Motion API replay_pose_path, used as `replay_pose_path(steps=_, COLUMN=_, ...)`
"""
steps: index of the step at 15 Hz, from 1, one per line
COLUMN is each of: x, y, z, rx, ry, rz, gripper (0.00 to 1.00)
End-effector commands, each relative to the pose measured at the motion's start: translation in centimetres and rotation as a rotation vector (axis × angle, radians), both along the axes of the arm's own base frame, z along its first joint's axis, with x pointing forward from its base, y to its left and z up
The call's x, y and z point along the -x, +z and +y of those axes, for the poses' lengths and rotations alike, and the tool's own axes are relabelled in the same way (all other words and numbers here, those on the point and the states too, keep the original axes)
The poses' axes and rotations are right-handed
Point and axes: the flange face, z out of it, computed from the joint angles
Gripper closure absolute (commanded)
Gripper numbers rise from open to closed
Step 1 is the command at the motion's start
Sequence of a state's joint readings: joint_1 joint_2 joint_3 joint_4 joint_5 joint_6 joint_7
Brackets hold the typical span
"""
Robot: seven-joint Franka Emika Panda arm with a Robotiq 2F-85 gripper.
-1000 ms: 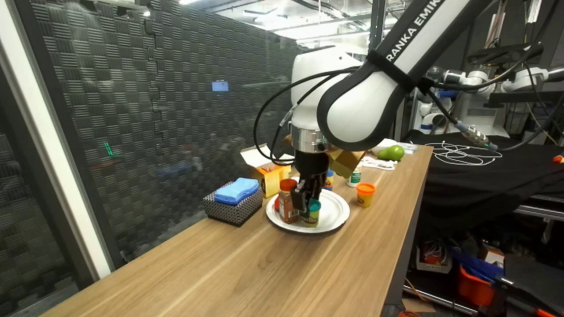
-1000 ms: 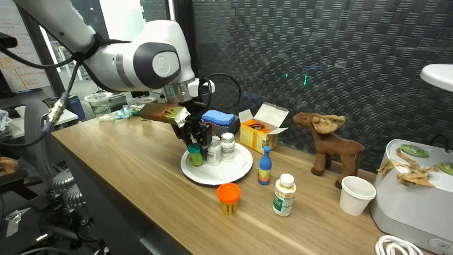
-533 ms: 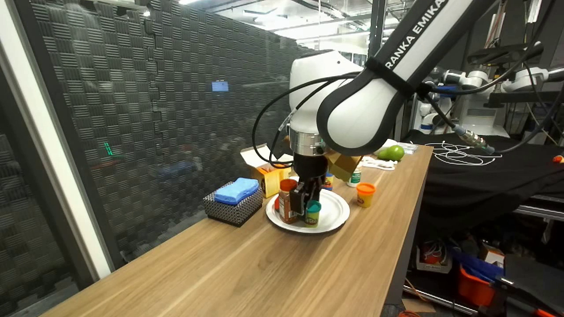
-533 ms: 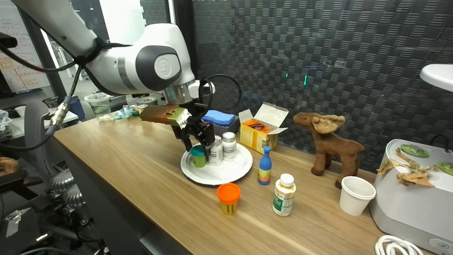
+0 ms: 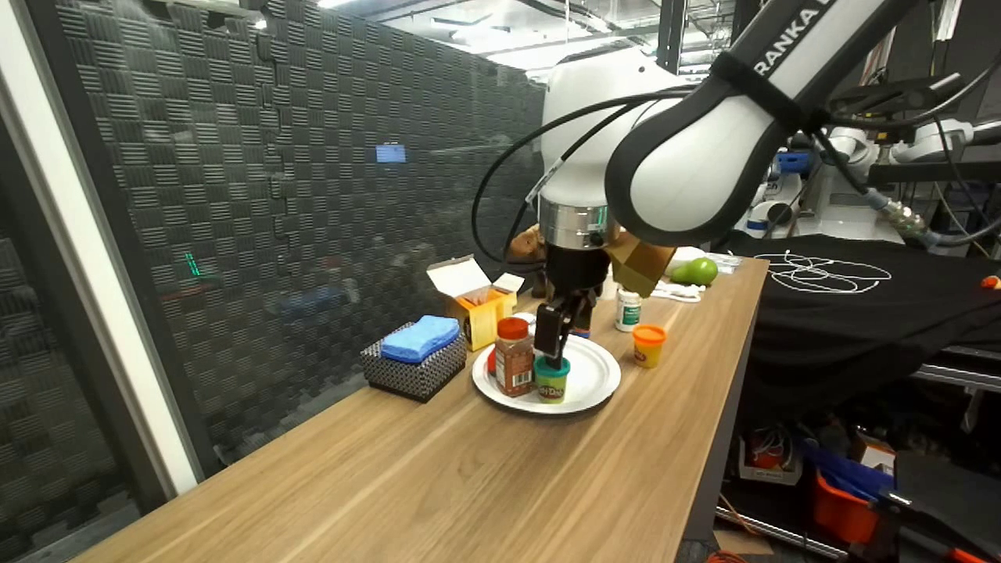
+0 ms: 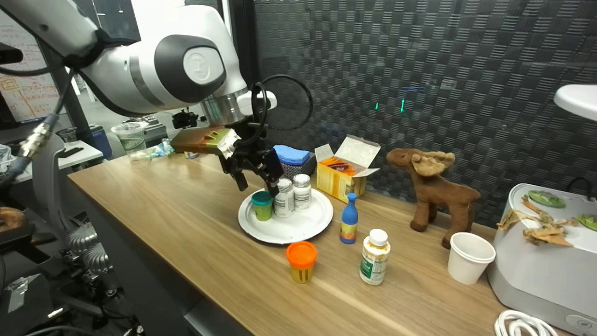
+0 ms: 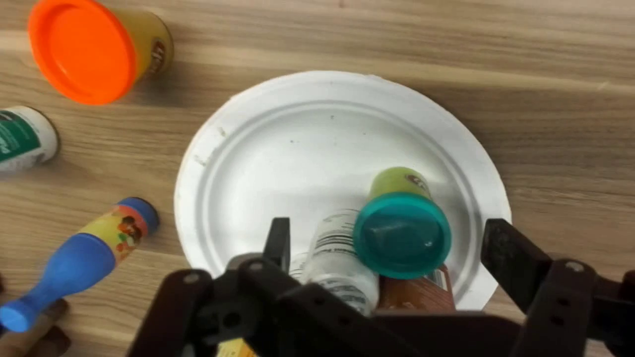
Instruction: Place the strawberry and containers on the white plate
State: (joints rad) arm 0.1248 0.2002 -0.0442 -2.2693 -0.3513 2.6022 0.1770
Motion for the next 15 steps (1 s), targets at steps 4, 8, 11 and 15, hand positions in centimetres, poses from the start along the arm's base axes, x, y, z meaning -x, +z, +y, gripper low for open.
replay_pose_path(steps=4, x=1.2, y=3.2, z=-7.3, rx=0.004, ry=-0.112, rz=-0.086, gripper=0.00)
replay_pose_path(steps=8, x=0.5, y=2.1, z=-10.8, rx=0.016, ry=-0.170, rz=-0.076, gripper=0.00)
replay_pose_path(steps=11, x=1.1, y=0.8, z=-12.4, rx=0.010, ry=-0.203, rz=-0.040, gripper=0.00)
replay_pose_path(steps=15, x=2.2, y=-1.1, z=-13.4, rx=0.015, ry=-0.230, rz=0.005, gripper=0.00)
